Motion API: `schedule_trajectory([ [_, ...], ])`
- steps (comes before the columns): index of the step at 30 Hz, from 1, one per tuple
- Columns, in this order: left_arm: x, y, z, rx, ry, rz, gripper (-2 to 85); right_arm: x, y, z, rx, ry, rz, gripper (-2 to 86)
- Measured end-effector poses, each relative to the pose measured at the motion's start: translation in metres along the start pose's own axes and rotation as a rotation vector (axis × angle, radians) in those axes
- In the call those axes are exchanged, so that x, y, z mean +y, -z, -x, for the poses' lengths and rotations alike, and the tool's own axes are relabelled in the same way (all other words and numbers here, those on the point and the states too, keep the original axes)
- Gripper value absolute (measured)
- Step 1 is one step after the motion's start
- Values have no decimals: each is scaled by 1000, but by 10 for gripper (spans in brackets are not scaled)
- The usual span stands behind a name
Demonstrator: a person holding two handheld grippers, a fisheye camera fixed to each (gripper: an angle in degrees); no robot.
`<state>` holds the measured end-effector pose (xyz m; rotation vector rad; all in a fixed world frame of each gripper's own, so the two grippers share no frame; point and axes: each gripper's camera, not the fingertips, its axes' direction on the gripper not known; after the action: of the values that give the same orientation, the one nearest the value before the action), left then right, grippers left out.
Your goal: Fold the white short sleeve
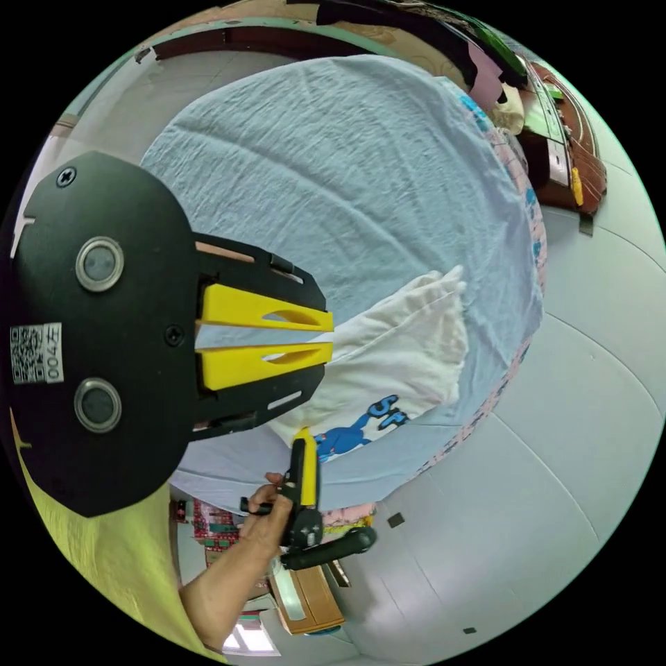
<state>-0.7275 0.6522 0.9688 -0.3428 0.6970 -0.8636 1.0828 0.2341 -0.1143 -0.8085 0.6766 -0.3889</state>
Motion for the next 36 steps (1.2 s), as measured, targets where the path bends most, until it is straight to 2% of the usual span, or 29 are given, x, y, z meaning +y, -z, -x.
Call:
schedule_trajectory([
  [9,-149,-27,45,-46,77,27,97,19,-9,40,120,64,-47,-3],
  [15,-184,-52,17,-194,-92,81,97,33,-12,53,116,34,-77,-4],
  [17,-188,-61,6,-321,-184,92,69,36,-12,54,89,19,-72,-5],
  [19,-191,-63,3,-363,-228,84,51,39,-12,55,70,10,-67,-6],
  [24,-204,-65,29,-259,-119,92,37,51,-13,65,60,8,-82,-6],
  [29,-213,-58,70,-23,30,80,42,71,-12,78,46,-2,-132,-3],
  [33,-216,-36,81,-54,63,51,42,89,-6,78,-16,-42,-169,7],
  [36,-217,-19,75,-111,36,15,33,118,12,95,-42,-34,-298,48],
])
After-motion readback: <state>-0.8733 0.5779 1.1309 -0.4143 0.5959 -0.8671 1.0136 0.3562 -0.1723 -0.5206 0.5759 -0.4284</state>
